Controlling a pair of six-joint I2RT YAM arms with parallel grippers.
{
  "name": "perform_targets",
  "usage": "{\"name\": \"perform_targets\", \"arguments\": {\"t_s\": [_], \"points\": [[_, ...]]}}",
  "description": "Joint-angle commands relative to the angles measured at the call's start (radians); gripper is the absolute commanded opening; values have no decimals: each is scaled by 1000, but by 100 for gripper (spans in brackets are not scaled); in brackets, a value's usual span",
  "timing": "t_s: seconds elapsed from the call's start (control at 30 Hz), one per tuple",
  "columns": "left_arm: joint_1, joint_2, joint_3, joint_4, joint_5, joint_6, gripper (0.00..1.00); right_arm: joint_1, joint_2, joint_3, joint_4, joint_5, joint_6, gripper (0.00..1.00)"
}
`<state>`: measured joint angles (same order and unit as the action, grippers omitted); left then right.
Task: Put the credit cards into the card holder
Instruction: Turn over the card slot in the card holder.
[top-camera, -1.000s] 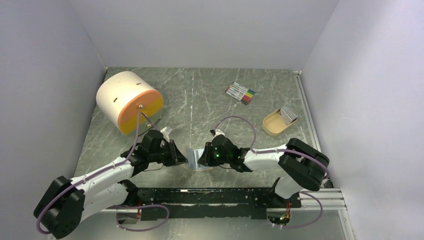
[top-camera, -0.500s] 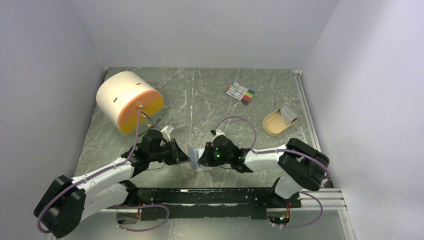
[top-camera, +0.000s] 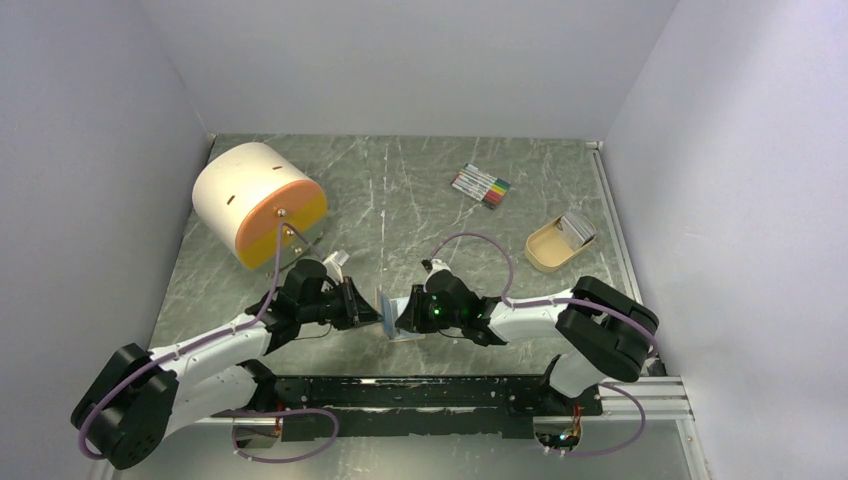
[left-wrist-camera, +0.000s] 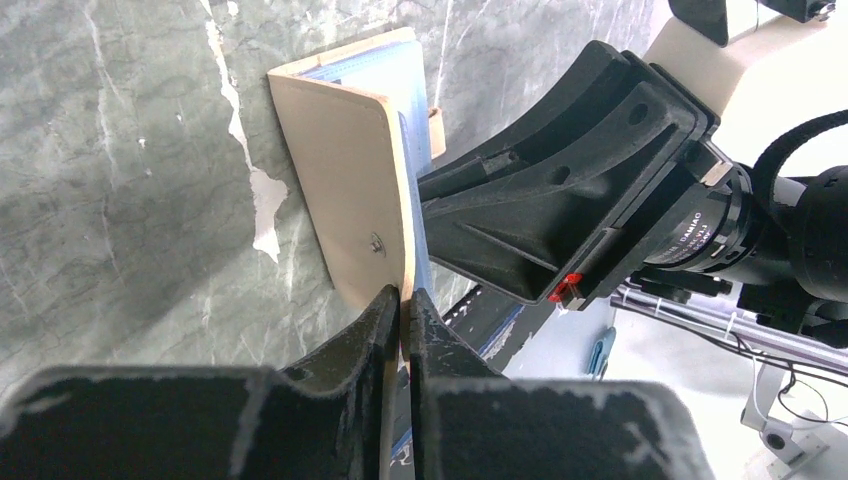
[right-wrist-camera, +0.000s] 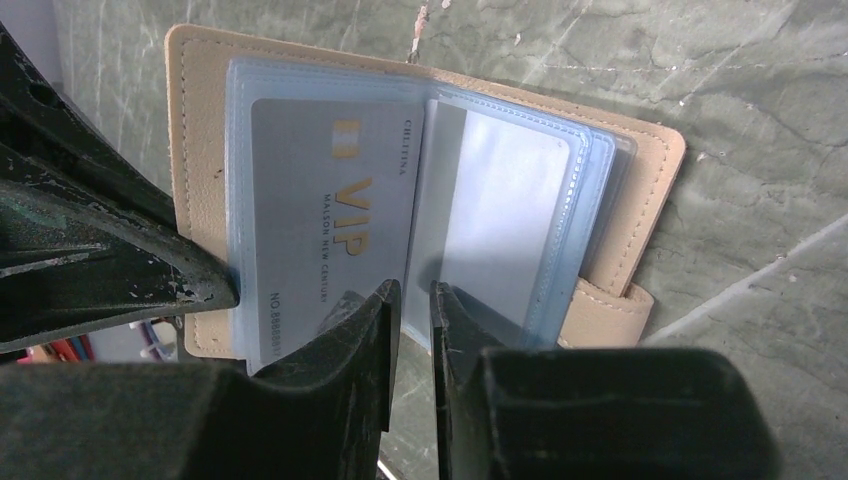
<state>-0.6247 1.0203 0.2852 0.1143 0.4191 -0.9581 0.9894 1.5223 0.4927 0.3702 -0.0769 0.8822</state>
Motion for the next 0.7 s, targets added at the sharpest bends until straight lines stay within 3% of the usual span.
{"name": "perform_targets", "arguments": {"t_s": [0.0, 0.27, 0.43, 0.67], "points": [[-7, 16, -16, 78, 37, -9, 11, -3, 17, -23, -32, 3, -5, 22], [-7, 34, 48, -144, -86, 29, 11, -4, -61, 3, -159, 76, -28, 30], [-7, 6, 68, -240, -155, 19, 12, -8, -177, 23, -284, 166, -44, 44], [-7, 35, 79, -221, -150, 47, 19, -17, -308, 48, -391, 282, -62, 48]]}}
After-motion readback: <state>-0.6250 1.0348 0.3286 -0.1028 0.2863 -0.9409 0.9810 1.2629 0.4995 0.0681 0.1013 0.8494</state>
